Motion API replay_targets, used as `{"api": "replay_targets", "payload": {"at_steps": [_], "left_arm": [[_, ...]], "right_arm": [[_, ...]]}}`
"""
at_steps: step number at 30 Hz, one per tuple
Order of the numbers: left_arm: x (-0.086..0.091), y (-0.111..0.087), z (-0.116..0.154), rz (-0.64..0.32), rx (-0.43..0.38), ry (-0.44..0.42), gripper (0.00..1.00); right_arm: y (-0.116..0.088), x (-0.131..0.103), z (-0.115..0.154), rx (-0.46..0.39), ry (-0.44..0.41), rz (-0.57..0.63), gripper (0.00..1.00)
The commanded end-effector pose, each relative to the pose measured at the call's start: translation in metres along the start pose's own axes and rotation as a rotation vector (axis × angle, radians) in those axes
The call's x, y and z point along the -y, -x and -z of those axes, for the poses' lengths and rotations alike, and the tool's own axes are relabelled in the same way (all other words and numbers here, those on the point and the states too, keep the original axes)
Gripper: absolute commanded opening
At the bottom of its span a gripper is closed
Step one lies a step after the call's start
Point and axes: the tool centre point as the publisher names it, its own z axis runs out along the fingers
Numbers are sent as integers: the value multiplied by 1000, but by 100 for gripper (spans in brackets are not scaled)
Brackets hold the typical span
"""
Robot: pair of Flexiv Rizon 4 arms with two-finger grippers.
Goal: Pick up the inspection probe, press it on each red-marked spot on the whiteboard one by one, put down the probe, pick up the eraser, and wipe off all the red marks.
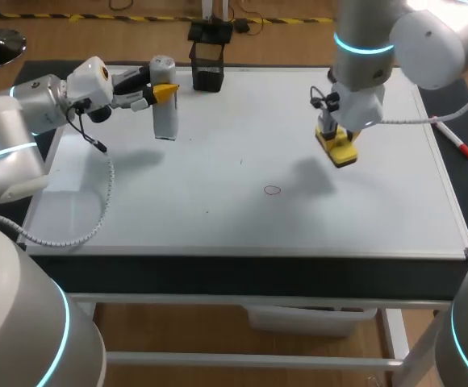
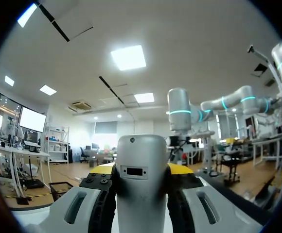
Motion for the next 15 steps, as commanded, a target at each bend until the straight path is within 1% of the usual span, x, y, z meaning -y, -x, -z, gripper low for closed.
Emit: {"api": "replay_targets", "payload": {"at_steps": [1,5,7,11,13,15], "left_arm": [[0,-1,0,-2,2,-2,0],[0,-1,0,-2,2,-2,0],[0,-1,0,-2,2,-2,0],[0,-1,0,-2,2,-2,0],[0,-1,0,-2,2,-2,0],[0,-1,0,-2,2,-2,0]], "right_arm": [[29,-18,2,-38,-26,14,0],[58,-28,5,-18,-58,27,0],[73,-32,6,7,-65,31,0],[98,-30,3,32,-61,35,0],[108,-27,1,68,-47,37,0],[117,-23,-2,64,-46,38,0]]}}
